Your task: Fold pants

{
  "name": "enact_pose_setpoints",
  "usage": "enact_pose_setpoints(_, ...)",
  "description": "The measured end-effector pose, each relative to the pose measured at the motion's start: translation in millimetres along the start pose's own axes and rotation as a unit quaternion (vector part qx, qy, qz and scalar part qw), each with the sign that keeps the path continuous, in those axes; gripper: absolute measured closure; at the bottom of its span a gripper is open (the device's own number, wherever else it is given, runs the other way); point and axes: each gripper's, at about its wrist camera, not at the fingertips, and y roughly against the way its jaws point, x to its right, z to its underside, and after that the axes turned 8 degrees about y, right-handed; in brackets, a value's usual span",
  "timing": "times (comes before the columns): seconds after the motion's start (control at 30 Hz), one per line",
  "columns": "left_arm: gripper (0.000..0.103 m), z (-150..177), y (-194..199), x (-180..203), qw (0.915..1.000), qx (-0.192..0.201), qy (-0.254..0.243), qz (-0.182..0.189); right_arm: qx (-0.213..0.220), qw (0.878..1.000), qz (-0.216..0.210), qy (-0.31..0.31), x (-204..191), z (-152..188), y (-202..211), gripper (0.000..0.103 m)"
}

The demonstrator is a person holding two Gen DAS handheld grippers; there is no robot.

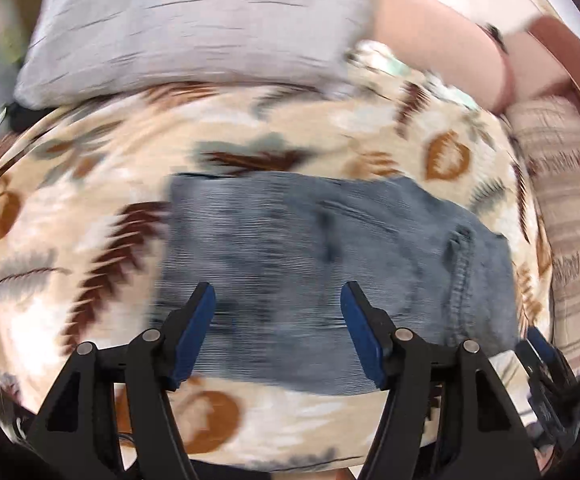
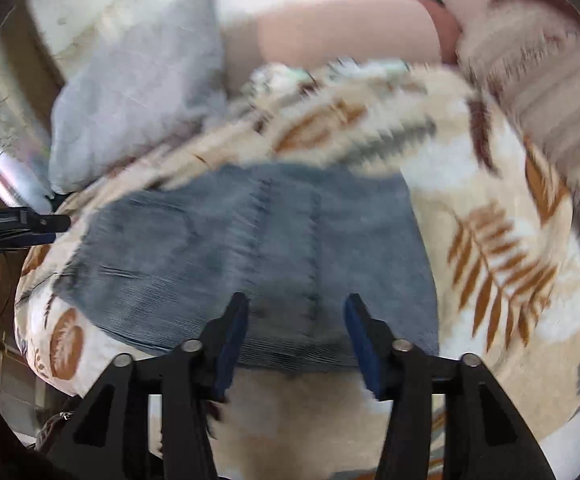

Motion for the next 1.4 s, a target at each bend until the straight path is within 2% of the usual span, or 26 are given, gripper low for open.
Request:
enact_pose_setpoints(0.1,0.036,-7.4,-3.4,-46.1,0.9989,-0.015,0.04,0.016,0.009,0.999,-0.006,0.048,-41.9,-6.6,-2.5,0.038)
enact_pose_setpoints(0.2,0.036,-11.6,-15.4,-80.4,0.9971,-0.032,0.066,0.017,-0.005,0.995,-0.007,0.102,-86.0,-9.0,-20.2,0.038)
enact_pose_setpoints(0.3,0.036,-18.1,-34.4,-108.6,0.9946,-0.054,0.086,0.017,-0.019,0.987,-0.018,0.157,-138.6,-6.7,-40.3,0.038)
enact_pose_setpoints(0.43,0.036,-30.2,-56.6,-133.1,0.9895,-0.075,0.115,0.044,-0.01,0.974,-0.022,0.226,-203.2,0.2,-52.7,0.038)
enact_pose_setpoints(0.57,0.036,-46.1,-81.9,-138.9,0.9836,-0.104,0.12,0.086,0.012,0.95,-0.01,0.311,-261.5,11.4,-64.0,0.033)
enact_pose_setpoints(0.63,0.036,-50.8,-93.3,-135.9,0.9804,-0.12,0.113,0.108,0.026,0.93,0.011,0.365,-290.1,21.6,-72.1,0.031)
enact_pose_setpoints(0.73,0.036,-62.3,-104.8,-129.5,0.9787,-0.13,0.103,0.121,0.034,0.904,0.035,0.425,-320.9,34.8,-88.1,0.03)
enact_pose_setpoints(0.8,0.036,-72.3,-114.3,-125.5,0.9775,-0.136,0.1,0.126,0.04,0.886,0.061,0.457,-335.3,43.2,-98.7,0.03)
enact_pose_setpoints(0.93,0.036,-88.0,-130.7,-116.3,0.9733,-0.152,0.093,0.145,0.046,0.862,0.104,0.493,-349.5,51.1,-118.3,0.03)
enact_pose_setpoints(1.03,0.032,-93.7,-138.8,-101.8,0.9753,-0.159,0.068,0.138,0.058,0.843,0.149,0.514,-355.1,52.6,-134.8,0.03)
enact_pose_setpoints(1.1,0.031,-96.4,-139.3,-96.8,0.9756,-0.156,0.059,0.143,0.064,0.839,0.165,0.515,-355.0,49.7,-140.5,0.031)
enact_pose_setpoints(1.17,0.031,-97.2,-140.4,-95.3,0.9696,-0.166,0.065,0.167,0.062,0.845,0.168,0.505,-353.4,41.5,-146.9,0.033)
enact_pose_setpoints(1.23,0.031,-95.1,-141.7,-91.8,0.9598,-0.184,0.068,0.2,0.062,0.848,0.167,0.499,-353.4,37.5,-148.4,0.04)
enact_pose_setpoints(1.27,0.031,-93.2,-141.4,-87.8,0.9587,-0.187,0.058,0.206,0.06,0.849,0.165,0.499,-352.4,36.4,-149.9,0.047)
enact_pose_setpoints(1.33,0.031,-93.3,-140.6,-87.8,0.9631,-0.182,0.054,0.191,0.065,0.842,0.169,0.509,-354.5,40.1,-150.3,0.05)
enact_pose_setpoints(1.4,0.031,-95.4,-139.0,-93.4,0.9605,-0.176,0.067,0.205,0.077,0.83,0.179,0.522,-358.5,46.5,-147.9,0.051)
